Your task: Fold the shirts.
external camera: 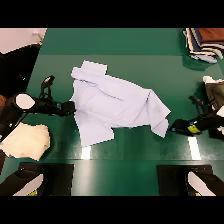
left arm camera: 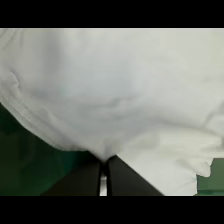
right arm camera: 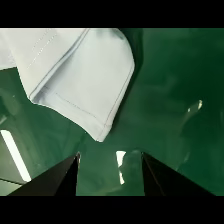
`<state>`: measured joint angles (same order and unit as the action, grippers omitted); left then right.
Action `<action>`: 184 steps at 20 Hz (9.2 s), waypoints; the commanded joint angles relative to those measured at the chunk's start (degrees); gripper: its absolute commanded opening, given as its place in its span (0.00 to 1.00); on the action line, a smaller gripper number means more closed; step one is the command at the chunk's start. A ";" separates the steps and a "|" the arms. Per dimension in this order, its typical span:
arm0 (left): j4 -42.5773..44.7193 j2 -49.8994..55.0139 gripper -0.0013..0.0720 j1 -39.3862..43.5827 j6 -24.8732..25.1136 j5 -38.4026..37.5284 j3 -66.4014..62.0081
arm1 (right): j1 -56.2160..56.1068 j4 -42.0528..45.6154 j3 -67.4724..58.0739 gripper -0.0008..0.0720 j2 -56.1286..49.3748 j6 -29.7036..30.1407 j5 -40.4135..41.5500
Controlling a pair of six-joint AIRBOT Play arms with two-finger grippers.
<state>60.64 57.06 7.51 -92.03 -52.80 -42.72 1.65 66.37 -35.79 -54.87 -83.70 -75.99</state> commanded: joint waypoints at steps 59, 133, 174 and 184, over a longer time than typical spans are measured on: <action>14.34 32.98 0.05 -6.19 -0.98 4.55 -48.63 | 4.50 -2.80 -67.10 0.02 -44.85 0.24 -0.81; 0.42 -4.61 0.05 -3.67 1.07 -10.60 6.54 | 13.66 -2.38 8.87 0.60 -3.23 2.73 1.01; 8.57 16.74 0.19 -3.67 8.04 2.99 -20.17 | -2.51 -1.14 -49.59 0.03 -37.99 -0.63 1.57; 2.69 16.39 0.24 -3.67 8.11 -9.01 -26.75 | 10.73 -8.48 -47.41 0.65 -38.47 12.24 -10.23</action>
<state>66.39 73.41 3.81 -84.01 -58.78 -68.71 7.94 59.05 -85.41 -93.14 -74.41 -82.39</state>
